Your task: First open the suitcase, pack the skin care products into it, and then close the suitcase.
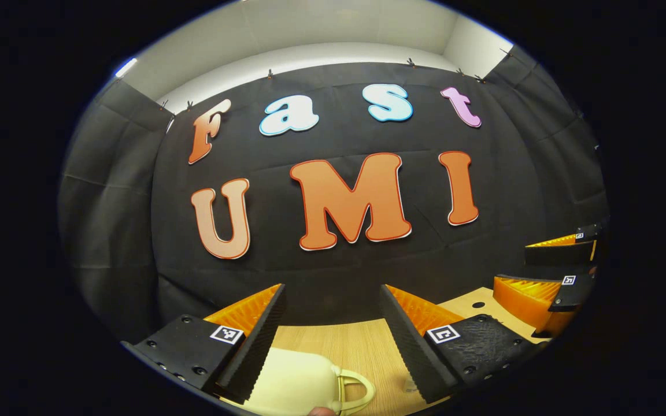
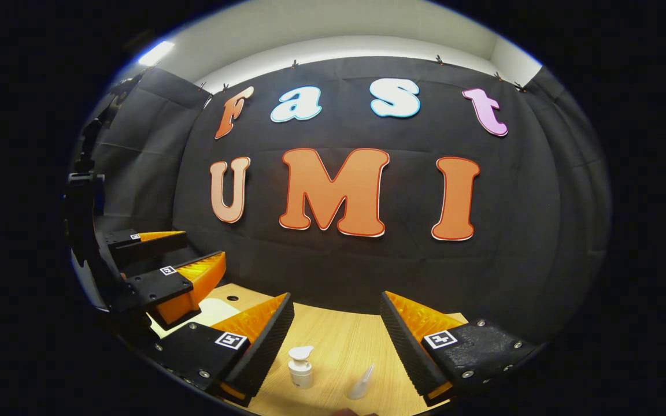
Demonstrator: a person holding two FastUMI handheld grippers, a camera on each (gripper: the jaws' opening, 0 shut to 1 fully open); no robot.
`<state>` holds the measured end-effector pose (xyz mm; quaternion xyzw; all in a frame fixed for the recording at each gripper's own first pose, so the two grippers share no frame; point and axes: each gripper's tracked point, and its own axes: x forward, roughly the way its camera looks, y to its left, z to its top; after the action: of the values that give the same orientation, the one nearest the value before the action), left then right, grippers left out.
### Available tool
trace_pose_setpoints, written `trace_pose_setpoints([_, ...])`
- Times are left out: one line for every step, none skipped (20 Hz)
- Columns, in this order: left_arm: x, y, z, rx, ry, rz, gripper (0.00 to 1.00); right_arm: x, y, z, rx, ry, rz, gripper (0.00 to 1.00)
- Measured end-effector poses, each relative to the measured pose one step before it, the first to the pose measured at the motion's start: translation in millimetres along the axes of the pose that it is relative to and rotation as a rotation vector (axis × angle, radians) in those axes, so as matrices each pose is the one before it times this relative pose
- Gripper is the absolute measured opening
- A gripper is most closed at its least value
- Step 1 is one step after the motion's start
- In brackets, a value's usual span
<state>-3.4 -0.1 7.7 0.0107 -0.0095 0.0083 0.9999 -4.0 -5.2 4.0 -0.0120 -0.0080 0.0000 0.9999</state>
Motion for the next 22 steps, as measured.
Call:
trace_pose_setpoints([0.41, -1.79, -2.54, 0.01238, 0.00473, -0.00582, 0.99, -1.27, -4.06, -1.53, -0.00235, 0.00189, -0.00536, 0.95])
trace_pose_setpoints([0.96, -1.86, -3.18, 0.01054, 0.00802, -0.00816, 0.99, -1.00, -2.80, -0.42, -0.00197, -0.00054, -0.00813, 0.95])
trace_pose_setpoints([-0.32, -2.70, -4.71, 0.01408, 0.00911, -0.00626, 0.99, -1.28, -4.41, -0.33, -0.00141, -0.00108, -0.00808, 0.95])
trace_pose_setpoints([1.83, -3.49, -8.61, 0.02319, 0.01740, -0.01251, 0.99, -0.38, -4.88, -1.09, -0.00213, 0.00164, -0.01035, 0.95])
trace_pose_setpoints([0.65, -3.97, -6.93, 0.02295, 0.01267, -0.01154, 0.99, 0.26, -4.72, -1.24, -0.00011, 0.00116, -0.00936, 0.95])
trace_pose_setpoints([1.04, -6.05, -8.14, 0.02729, 0.01362, -0.01577, 0.99, 0.18, -3.97, -0.40, 0.00405, 0.00153, -0.00520, 0.95])
trace_pose_setpoints([1.80, -4.77, -8.97, 0.02938, 0.01698, -0.01251, 0.99, -0.53, -4.24, -0.84, 0.00380, 0.00009, -0.00988, 0.95])
trace_pose_setpoints([1.04, -6.62, -12.12, 0.02646, 0.02306, -0.02088, 0.99, 0.25, -4.68, -0.74, 0.00488, 0.00155, -0.00699, 0.95])
trace_pose_setpoints([0.11, -7.31, -13.20, 0.02536, 0.02922, -0.01754, 0.99, 1.15, -4.48, -1.35, 0.00197, 0.00114, -0.00915, 0.95])
trace_pose_setpoints([1.01, -6.34, -10.91, 0.02346, 0.02348, -0.02131, 0.99, 1.19, -4.81, -1.54, -0.00017, 0.00237, -0.00734, 0.95])
trace_pose_setpoints([3.71, -4.13, -7.14, 0.02824, 0.01623, -0.01181, 1.00, 0.66, -3.78, 0.06, -0.00057, -0.00147, -0.00440, 0.95])
trace_pose_setpoints([0.63, -8.45, -14.53, 0.03975, 0.02777, -0.02104, 1.00, 1.19, -6.42, -0.92, -0.00312, -0.00142, -0.00842, 0.95])
trace_pose_setpoints([-1.16, -6.84, -11.53, 0.03222, 0.01556, -0.01377, 1.00, 0.21, -2.92, -0.77, 0.00082, 0.00018, 0.00002, 0.95])
trace_pose_setpoints([-0.04, -4.33, -12.37, 0.02886, 0.02482, -0.01192, 0.99, 1.14, -3.96, -1.23, -0.00038, 0.00136, -0.00393, 0.95])
trace_pose_setpoints([3.22, -4.05, -11.30, 0.02121, 0.02472, -0.01176, 0.99, 0.31, -2.91, -2.27, 0.00329, 0.00423, 0.00412, 0.95])
trace_pose_setpoints([2.78, -4.19, -10.96, 0.02212, 0.02800, -0.01065, 0.98, 0.11, -1.43, -1.18, 0.00175, -0.00131, 0.00242, 0.95])
trace_pose_setpoints([3.05, -3.49, -10.54, 0.02729, 0.02251, -0.00732, 0.98, -0.38, -3.66, -2.20, -0.00104, 0.00524, 0.00222, 0.95])
trace_pose_setpoints([3.38, -3.60, -9.03, 0.03294, 0.02003, -0.00687, 0.99, -0.35, -1.16, -2.63, 0.00004, 0.00549, 0.00726, 0.95])
trace_pose_setpoints([2.87, -6.66, -11.49, 0.04684, 0.02033, -0.01630, 0.99, -0.05, -1.89, -4.39, -0.00281, 0.01177, 0.00331, 0.95])
trace_pose_setpoints([1.65, -6.88, -9.44, 0.03749, 0.02003, -0.02138, 0.99, 0.02, -0.29, -1.51, -0.00105, 0.00698, -0.00009, 0.95])
trace_pose_setpoints([3.10, -6.16, -8.36, 0.02137, 0.01267, -0.02214, 0.99, -0.22, -2.26, -1.14, -0.00437, 0.00282, -0.00806, 0.95])
trace_pose_setpoints([4.87, -7.80, -7.57, 0.01805, 0.01143, -0.02354, 0.98, 0.55, -0.85, 0.57, -0.00338, -0.00168, -0.00763, 0.95])
